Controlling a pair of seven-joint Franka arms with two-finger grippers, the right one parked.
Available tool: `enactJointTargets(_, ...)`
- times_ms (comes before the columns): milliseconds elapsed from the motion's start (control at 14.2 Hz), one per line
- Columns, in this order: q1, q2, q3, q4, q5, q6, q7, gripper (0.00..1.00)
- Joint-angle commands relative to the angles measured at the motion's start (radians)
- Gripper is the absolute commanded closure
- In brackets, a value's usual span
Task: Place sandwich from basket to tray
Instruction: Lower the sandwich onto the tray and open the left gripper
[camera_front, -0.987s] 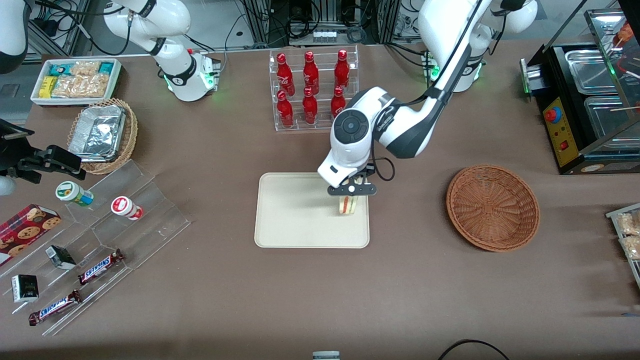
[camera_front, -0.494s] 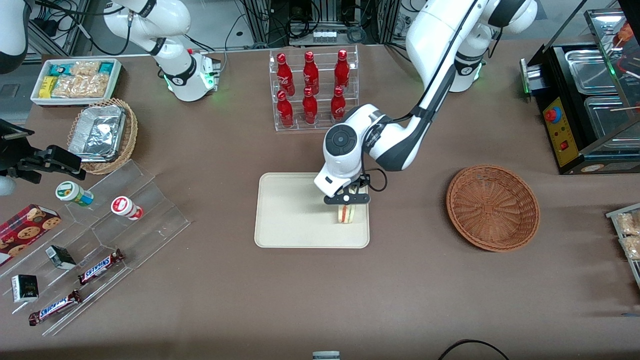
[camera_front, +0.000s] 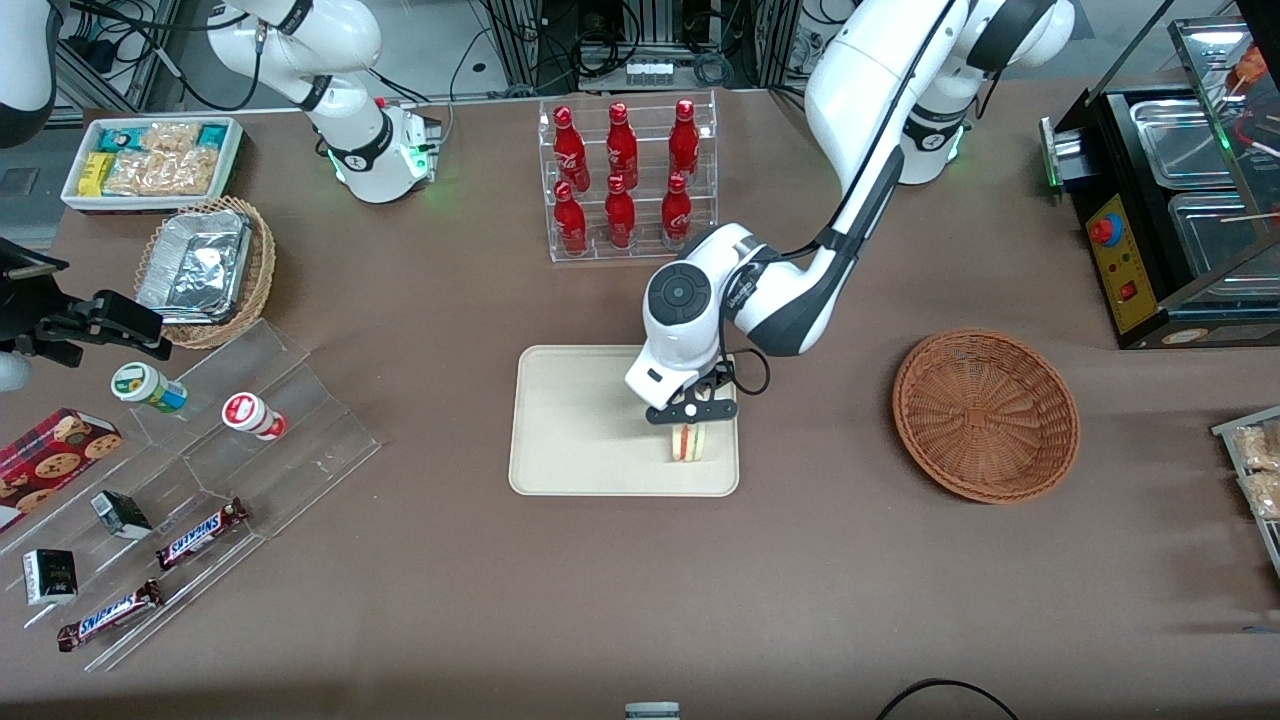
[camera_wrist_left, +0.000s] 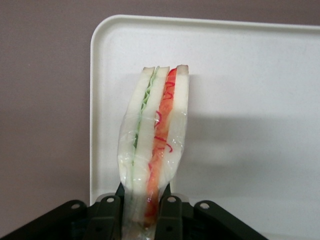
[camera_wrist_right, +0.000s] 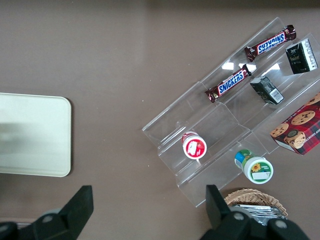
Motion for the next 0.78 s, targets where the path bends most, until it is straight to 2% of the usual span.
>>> enactJointTargets(0,-0.018,0.036,0.013,0.046,0.031,0.003,-0.049,0.7)
enactJointTargets(71,-0.018,0.038,0.013,0.045,0.031,0.003,-0.051,0.65)
enactJointTargets(141,-0.018,0.039,0.013,0.045,0.031,0.004,-0.051,0.5)
enactJointTargets(282,-0.018,0.038,0.013,0.045,0.031,0.003,-0.048,0.16)
enactJointTargets(353,-0.018,0.038,0.013,0.046,0.031,0.003,-0.045,0.05)
enactJointTargets(423,-0.018,0.03,0.013,0.046,0.033,0.001,-0.048,0.01)
enactJointTargets(705,-0.015,-0.05,0.013,0.043,0.031,-0.078,-0.051,0.0)
